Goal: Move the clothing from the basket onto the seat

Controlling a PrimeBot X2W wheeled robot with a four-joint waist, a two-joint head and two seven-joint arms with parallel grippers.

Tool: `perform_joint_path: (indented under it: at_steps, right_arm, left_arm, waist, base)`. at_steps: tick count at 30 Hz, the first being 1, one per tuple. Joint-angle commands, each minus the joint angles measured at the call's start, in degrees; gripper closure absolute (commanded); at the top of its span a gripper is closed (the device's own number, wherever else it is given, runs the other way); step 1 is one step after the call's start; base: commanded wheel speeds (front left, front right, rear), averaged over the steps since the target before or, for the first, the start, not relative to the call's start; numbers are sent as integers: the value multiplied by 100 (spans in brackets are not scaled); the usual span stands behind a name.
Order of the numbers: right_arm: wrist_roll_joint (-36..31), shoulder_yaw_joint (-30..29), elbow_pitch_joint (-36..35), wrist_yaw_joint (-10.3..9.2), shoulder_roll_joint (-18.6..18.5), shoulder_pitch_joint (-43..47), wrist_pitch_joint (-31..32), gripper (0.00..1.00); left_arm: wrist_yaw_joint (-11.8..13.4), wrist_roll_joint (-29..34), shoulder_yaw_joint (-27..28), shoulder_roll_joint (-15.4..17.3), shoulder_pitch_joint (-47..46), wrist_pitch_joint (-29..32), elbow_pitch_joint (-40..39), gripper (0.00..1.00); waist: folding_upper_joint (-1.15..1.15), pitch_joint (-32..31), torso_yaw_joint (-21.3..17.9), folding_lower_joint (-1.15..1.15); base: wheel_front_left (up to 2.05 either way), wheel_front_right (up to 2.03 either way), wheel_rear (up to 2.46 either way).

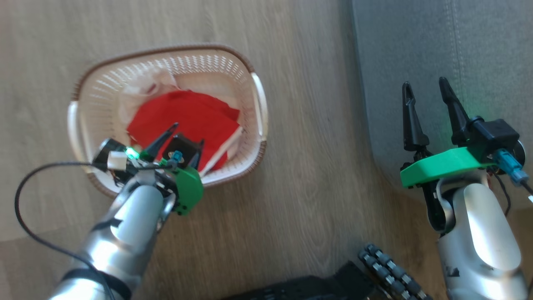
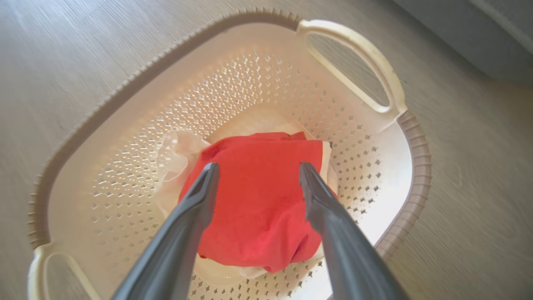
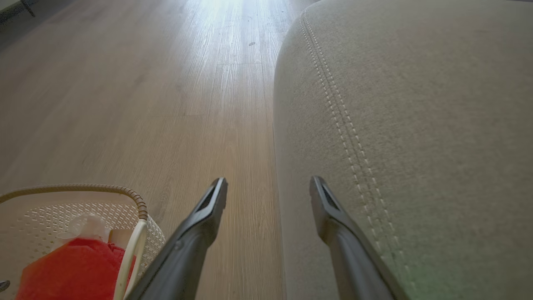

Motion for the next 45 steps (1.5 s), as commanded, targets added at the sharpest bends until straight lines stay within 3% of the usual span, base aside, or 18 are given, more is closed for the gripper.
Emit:
perform_joint_path:
  at_steps: [1,7,14,19,22,27,39,40,41,42,43,45]
  right_arm:
    - [46,121,-174,-1,-55,46,-52,0]
    - [287,385,-306,-1,-55,-40,-52,0]
    - [534,583,-425,-1,-55,-113,-52,0]
    - [616,739,-446,-1,-55,-67,-52,0]
    - [635,740,-454,-1,-55,-57,-52,0]
    - [672,772,-518,-1,-55,-34,-52,0]
    - [743,811,-593,-1,-55,97,-52,0]
    - [749,812,-597,-1,-55,107,-52,0]
    - [753,814,-600,-1,-55,114,-52,0]
    - [756,815,-600,-1,-55,120,-52,0]
    - [757,816,-598,-1,-55,123,-52,0]
    - [755,821,-592,-1,-55,118,-52,0]
  left_arm:
    - [-1,63,69,138,-59,-33,-3,0]
    - [121,252,-70,324,-829,-32,1130,0]
    - [223,361,-182,511,-1558,57,1774,0]
    - [-147,425,-358,585,-1754,518,1952,0]
    - [-246,489,-466,670,-1825,883,1993,0]
    - [-143,610,-639,818,-1947,1487,2021,0]
    - [-219,547,-761,835,-2041,2039,2029,0]
    - [-238,528,-762,833,-2038,2086,2030,10]
    - [-257,508,-762,829,-2036,2120,2030,59]
    - [-272,482,-757,825,-2029,2142,2030,87]
    - [-275,454,-749,818,-2026,2142,2030,100]
    - [-259,411,-741,807,-2026,2069,2030,100]
  waist:
    - [0,398,-324,-2]
    - [0,905,-624,-2]
    - [0,1329,-852,-2]
    - [0,1450,-917,-2]
    - [0,1496,-939,-2]
    - [0,1585,-968,-2]
    - [0,1677,-1001,-2]
    - [0,1682,-1000,-2]
    - [0,1684,-997,-2]
    - [0,1686,-992,-2]
    - [0,1687,-985,-2]
    - [0,1692,-971,-2]
  base:
    - [0,0,0]
    - [0,0,0]
    - [0,0,0]
    - [0,0,0]
    - [0,0,0]
    - [0,0,0]
    - [0,0,0]
    - [0,0,0]
    - [0,0,0]
    - [0,0,0]
    - [0,0,0]
    - [0,0,0]
